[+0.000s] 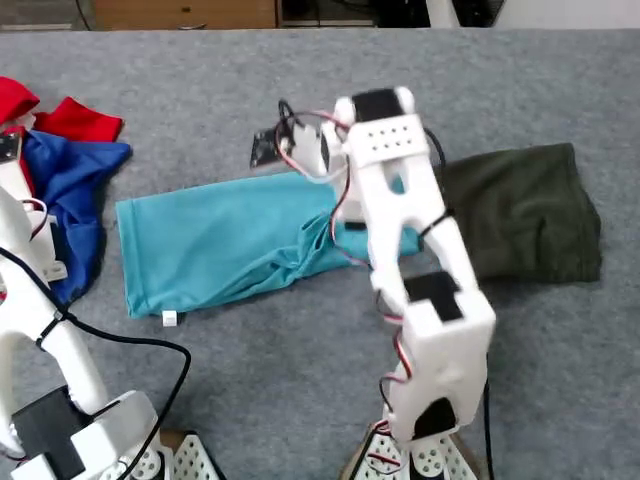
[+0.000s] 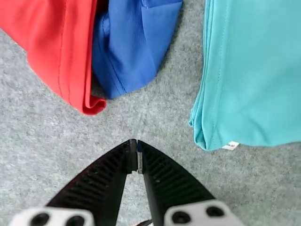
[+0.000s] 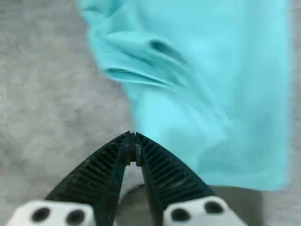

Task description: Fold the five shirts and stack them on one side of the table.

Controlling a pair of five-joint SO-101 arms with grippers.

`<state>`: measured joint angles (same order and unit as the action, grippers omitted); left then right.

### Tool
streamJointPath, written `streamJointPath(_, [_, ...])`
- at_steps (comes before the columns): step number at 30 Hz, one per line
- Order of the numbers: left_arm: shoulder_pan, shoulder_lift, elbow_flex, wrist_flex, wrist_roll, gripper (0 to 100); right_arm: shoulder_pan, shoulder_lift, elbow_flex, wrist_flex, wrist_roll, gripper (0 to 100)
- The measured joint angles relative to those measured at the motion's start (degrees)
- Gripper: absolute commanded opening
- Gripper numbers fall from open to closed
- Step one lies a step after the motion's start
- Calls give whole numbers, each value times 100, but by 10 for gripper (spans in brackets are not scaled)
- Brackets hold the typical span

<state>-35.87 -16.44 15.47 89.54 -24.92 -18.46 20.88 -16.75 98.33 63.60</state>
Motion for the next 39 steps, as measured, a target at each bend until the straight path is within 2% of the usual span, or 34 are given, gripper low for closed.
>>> streamJointPath(4, [0,-273,-88,9,0,19,-422,-774,1802,-1204,-26,2])
streamJointPath(7, [0,-440,-88,9,0,19,-826,-1020,2611,-2136,-360,2])
streamJointPath(12, [0,-607,-105,18,-44,19,-1037,-888,2875,-3640,-923,2])
streamJointPath(15, [0,-818,-105,18,-44,19,-1046,-519,2875,-4193,-1046,2])
streamJointPath(21, [0,-1187,-105,18,-44,19,-1046,-202,2848,-4193,-1064,2])
streamJointPath(27, [0,-1204,-105,18,-44,19,-949,-747,2347,-2778,-1064,2])
streamJointPath(30, [0,-1204,-105,18,-44,19,-695,-1433,2084,-2435,-1046,2])
streamJointPath(34, [0,-1248,-105,18,-44,19,-193,-1864,2048,-2347,-536,2])
streamJointPath(39, [0,-1257,-105,18,-44,19,589,-1653,2338,-2980,-369,2])
